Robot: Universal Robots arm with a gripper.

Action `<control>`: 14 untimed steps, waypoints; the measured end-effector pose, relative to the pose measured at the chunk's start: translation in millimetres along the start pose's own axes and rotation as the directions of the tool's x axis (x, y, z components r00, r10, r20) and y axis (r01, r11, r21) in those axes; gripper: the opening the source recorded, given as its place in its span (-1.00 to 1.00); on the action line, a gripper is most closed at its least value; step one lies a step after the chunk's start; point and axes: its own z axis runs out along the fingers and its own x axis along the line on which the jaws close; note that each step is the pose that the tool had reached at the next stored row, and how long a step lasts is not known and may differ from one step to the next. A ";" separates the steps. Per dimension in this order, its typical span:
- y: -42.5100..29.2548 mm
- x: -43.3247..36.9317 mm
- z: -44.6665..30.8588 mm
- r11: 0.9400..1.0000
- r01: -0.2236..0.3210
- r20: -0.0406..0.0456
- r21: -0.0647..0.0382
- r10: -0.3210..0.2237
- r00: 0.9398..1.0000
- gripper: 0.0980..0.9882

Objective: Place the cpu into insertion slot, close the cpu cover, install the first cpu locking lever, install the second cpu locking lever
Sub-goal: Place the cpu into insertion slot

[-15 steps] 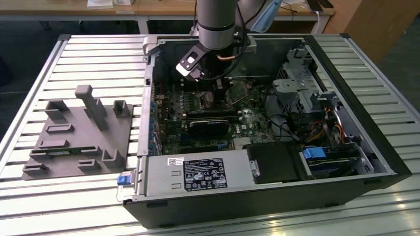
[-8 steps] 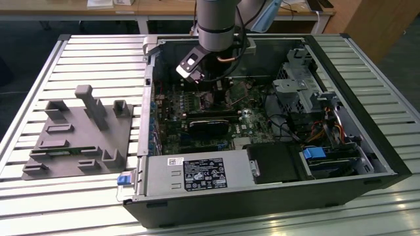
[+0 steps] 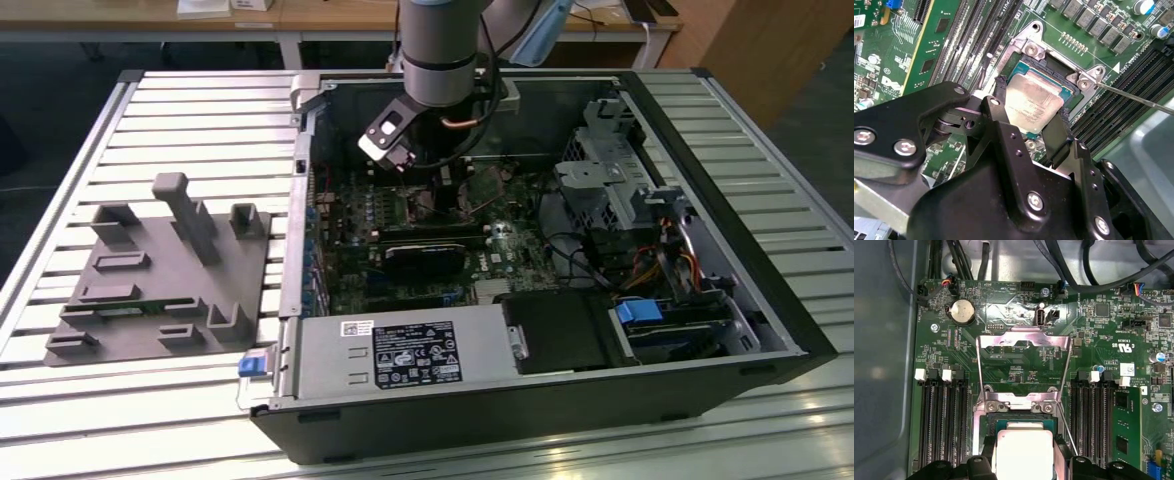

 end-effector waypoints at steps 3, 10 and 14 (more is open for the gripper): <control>0.0 0.4 0.5 1.000 0.000 0.000 0.000 0.000 1.000 -0.01; -0.1 2.0 1.7 1.000 0.000 0.000 0.000 0.000 1.000 -0.01; -0.2 3.3 2.7 1.000 0.000 0.000 0.000 0.000 1.000 -0.01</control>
